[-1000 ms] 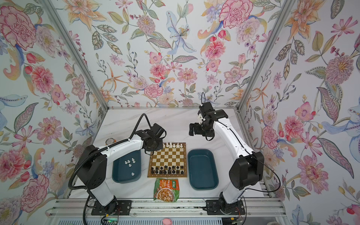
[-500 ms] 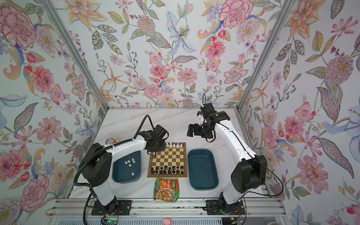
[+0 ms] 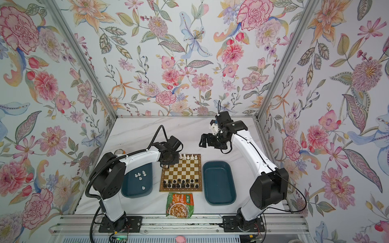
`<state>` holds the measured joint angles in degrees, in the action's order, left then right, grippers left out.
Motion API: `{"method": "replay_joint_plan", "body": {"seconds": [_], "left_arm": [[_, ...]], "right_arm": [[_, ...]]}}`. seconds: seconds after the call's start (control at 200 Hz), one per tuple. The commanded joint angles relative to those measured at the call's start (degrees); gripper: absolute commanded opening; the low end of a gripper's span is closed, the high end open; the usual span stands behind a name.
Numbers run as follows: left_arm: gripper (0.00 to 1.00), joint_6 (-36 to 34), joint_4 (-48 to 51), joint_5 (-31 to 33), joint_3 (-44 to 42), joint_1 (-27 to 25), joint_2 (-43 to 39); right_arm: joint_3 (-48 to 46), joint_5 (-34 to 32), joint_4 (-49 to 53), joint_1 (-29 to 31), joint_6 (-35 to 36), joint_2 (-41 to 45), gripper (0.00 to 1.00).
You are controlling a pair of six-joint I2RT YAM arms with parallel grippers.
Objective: Set up the chess pieces on the board
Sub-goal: 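Lower the white pawn beside the first pawn and open the left gripper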
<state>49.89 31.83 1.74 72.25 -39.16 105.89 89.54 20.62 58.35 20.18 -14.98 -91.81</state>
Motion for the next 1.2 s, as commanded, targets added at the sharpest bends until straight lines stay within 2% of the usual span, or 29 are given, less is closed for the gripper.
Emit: {"method": "replay_joint_plan", "body": {"seconds": [0.0, 0.355, 0.495, 0.751, 1.196], "left_arm": [[0.00, -1.6, 0.2, 0.9, -1.0, 1.2, 1.0], [0.03, -2.6, 0.6, 1.0, -1.1, 1.9, 1.7], [0.07, -3.0, 0.6, 0.9, -0.8, 2.1, 2.0], [0.25, -3.9, 1.1, 0.6, 0.2, 2.3, 2.0], [0.24, -4.6, 0.4, -1.0, 0.8, 2.5, 2.5]], "right_arm": [[-0.4, 0.2, -0.1, 0.2, -0.4, 1.3, 0.99], [0.8, 0.0, -0.1, 0.2, -0.6, -0.1, 0.99], [1.3, -0.1, -0.1, 0.2, -0.5, -0.7, 0.99], [1.7, -0.3, -0.1, 0.2, -0.7, -1.1, 0.99], [1.5, -1.0, -0.1, 0.1, -0.9, -1.3, 0.99]]}}
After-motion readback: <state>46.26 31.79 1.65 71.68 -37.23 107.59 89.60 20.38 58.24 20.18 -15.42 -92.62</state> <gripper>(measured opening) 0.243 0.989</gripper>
